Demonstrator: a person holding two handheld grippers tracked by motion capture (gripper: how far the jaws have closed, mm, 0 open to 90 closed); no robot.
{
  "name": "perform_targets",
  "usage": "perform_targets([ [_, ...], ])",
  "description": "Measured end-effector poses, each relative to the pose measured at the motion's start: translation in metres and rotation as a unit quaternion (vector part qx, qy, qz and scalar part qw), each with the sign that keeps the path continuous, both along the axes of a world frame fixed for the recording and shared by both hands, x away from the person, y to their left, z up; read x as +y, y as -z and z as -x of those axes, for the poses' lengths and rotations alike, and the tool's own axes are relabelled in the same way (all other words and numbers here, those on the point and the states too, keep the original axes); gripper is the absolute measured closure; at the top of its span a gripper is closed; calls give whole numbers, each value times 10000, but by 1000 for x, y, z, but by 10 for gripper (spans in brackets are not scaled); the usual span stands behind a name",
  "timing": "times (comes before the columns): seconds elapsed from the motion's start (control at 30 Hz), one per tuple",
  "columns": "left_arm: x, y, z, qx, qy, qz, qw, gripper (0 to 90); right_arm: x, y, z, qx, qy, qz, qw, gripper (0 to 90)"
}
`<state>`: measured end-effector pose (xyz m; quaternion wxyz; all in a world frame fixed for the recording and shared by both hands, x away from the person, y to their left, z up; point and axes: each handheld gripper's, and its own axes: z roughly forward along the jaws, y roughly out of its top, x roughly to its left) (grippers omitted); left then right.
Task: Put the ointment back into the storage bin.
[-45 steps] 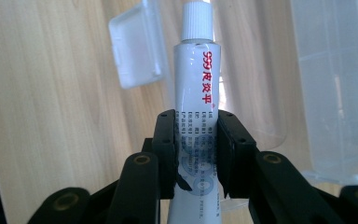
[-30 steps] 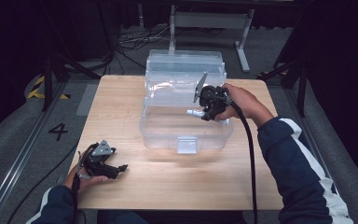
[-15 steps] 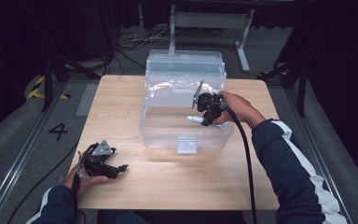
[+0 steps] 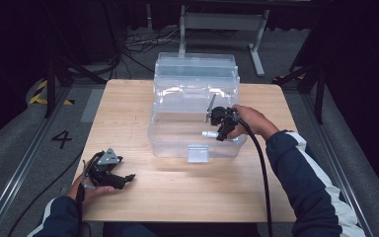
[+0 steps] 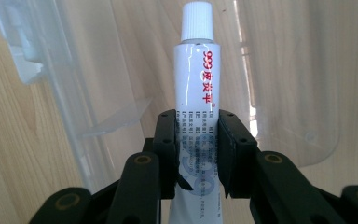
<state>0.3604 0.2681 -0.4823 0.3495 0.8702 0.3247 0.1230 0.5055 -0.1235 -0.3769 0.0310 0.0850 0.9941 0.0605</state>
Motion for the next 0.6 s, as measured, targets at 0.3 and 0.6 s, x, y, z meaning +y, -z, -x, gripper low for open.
perform_targets([
  [0.3,0,0,0,0,5,-7,10000,148,5,9,1,140,-54,14,9999,718],
  [0.6,0,0,0,-1,8,-11,10000,148,8,15,-1,139,-38,155,9998,718],
])
